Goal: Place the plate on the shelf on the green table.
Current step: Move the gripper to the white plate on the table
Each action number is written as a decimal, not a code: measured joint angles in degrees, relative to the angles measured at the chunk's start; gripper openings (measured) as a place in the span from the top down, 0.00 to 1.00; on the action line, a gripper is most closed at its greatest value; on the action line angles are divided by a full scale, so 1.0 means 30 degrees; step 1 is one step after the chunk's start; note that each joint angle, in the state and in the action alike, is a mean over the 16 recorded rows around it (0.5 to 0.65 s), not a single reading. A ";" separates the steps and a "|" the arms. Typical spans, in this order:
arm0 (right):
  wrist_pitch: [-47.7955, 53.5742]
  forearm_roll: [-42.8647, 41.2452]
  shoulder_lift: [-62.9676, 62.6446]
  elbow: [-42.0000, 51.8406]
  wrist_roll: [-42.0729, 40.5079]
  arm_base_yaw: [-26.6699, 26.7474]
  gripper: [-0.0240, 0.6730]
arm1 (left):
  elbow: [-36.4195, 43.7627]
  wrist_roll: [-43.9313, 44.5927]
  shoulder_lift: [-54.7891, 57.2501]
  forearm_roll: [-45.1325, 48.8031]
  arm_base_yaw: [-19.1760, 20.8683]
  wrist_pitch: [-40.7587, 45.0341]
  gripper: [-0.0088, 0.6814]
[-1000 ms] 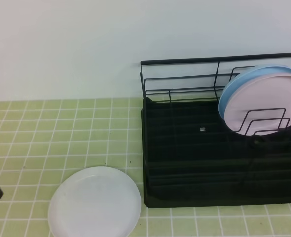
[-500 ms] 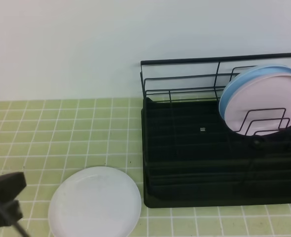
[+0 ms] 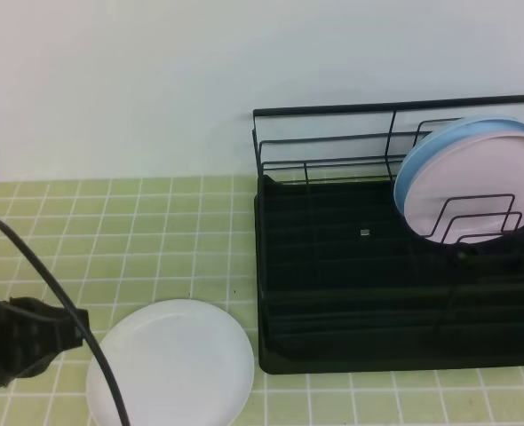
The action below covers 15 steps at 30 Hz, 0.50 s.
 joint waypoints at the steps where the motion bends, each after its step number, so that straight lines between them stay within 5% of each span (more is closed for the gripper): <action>1: 0.0002 -0.0117 0.0193 -0.0098 0.0044 0.0256 0.97 | -0.0042 0.0000 0.0166 -0.0085 0.0000 -0.0006 0.99; 15: -0.0211 0.0908 0.2715 -0.1422 0.0110 0.3024 0.97 | -0.0171 -0.2551 0.1131 0.3087 0.0000 -0.0426 0.91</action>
